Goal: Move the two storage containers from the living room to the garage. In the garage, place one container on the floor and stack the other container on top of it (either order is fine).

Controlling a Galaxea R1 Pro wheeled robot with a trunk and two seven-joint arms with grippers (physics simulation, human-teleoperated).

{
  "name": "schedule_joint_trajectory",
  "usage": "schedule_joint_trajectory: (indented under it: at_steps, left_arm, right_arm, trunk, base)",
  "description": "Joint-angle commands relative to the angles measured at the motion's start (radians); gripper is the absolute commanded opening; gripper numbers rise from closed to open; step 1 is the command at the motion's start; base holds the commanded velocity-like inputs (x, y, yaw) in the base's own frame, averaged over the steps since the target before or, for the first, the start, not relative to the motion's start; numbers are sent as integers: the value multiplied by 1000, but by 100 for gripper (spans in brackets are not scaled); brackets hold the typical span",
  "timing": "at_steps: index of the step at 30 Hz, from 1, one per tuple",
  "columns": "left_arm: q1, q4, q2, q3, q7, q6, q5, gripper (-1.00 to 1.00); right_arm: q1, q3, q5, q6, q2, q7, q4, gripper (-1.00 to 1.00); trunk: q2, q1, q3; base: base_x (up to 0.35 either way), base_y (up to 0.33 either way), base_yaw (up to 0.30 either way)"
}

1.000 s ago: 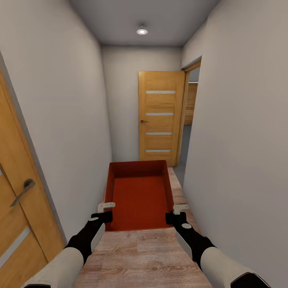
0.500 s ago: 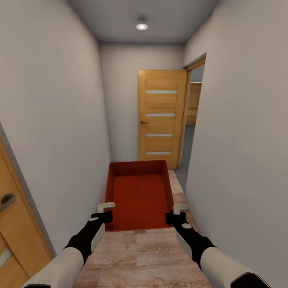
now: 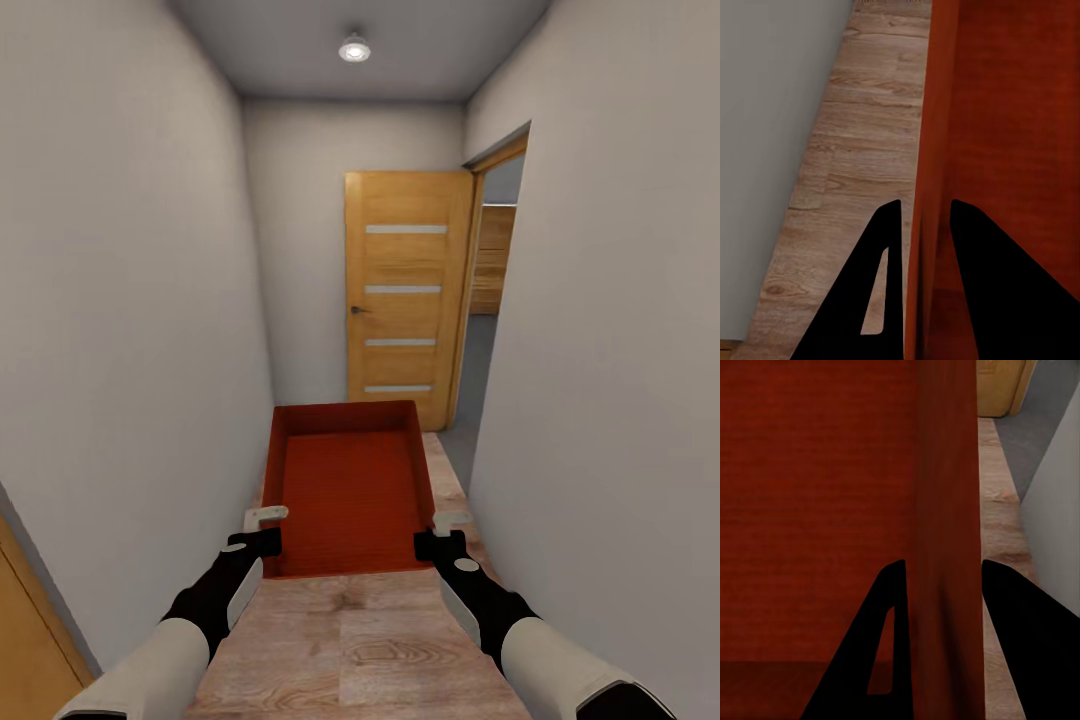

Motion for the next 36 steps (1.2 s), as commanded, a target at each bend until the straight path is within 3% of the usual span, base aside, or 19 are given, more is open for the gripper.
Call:
schedule_joint_trajectory:
  at_steps: [1,36]
  left_arm:
    - [-1,-5,3,20,10,7,-14,-100]
    - [-1,-5,6,20,9,7,-14,-100]
  right_arm:
    - [0,3,-14,-5,-3,-7,42,-100]
    - [0,3,-14,-5,-3,-7,42,-100]
  trunk:
    - [-1,1,0]
    - [-1,1,0]
  base:
    - [322,0,0]
    - [322,0,0]
